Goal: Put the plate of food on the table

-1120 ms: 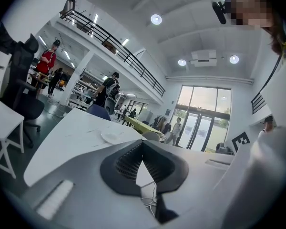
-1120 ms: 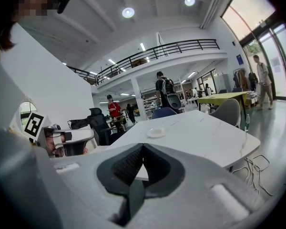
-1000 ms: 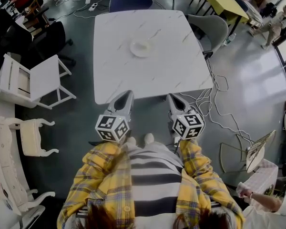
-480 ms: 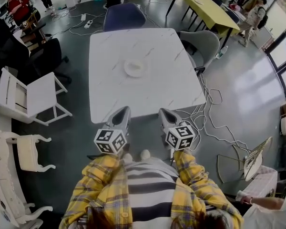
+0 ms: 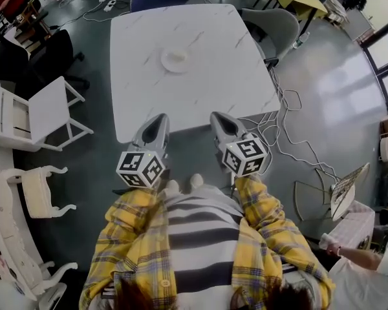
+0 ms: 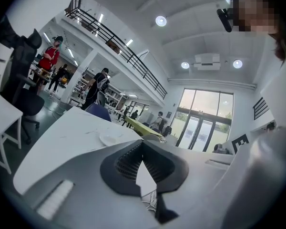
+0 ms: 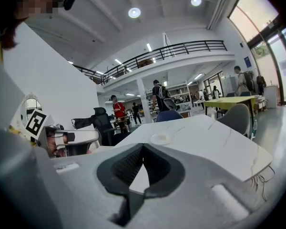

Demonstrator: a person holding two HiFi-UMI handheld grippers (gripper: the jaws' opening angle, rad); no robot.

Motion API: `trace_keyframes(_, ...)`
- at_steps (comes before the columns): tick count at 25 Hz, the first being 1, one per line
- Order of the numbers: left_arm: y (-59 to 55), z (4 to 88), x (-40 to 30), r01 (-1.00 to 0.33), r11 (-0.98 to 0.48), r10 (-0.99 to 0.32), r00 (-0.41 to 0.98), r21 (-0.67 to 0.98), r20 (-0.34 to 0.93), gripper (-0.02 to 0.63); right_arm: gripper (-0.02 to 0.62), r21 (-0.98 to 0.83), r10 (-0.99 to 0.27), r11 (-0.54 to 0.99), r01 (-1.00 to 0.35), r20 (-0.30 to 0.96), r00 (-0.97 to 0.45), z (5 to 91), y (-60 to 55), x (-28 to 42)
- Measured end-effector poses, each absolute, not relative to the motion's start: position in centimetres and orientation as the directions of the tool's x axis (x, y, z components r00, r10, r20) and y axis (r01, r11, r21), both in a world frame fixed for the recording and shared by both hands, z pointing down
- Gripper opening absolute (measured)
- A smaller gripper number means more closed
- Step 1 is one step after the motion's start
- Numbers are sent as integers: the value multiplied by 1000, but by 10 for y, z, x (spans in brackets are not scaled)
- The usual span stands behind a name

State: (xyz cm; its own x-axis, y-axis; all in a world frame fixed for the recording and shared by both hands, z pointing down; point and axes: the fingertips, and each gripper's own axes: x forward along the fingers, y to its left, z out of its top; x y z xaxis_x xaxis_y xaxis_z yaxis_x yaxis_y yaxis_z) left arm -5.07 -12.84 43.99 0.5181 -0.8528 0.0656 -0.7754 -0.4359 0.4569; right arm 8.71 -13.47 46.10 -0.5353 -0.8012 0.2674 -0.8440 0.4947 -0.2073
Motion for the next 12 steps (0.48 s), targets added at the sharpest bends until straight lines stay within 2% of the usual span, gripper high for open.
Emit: trace_keyframes(12, -127, 423, -52, -776, -435, -866, 499, 457, 23, -5, -2, -200, -794, 525, -827, 234, -561, 447, -134, 89)
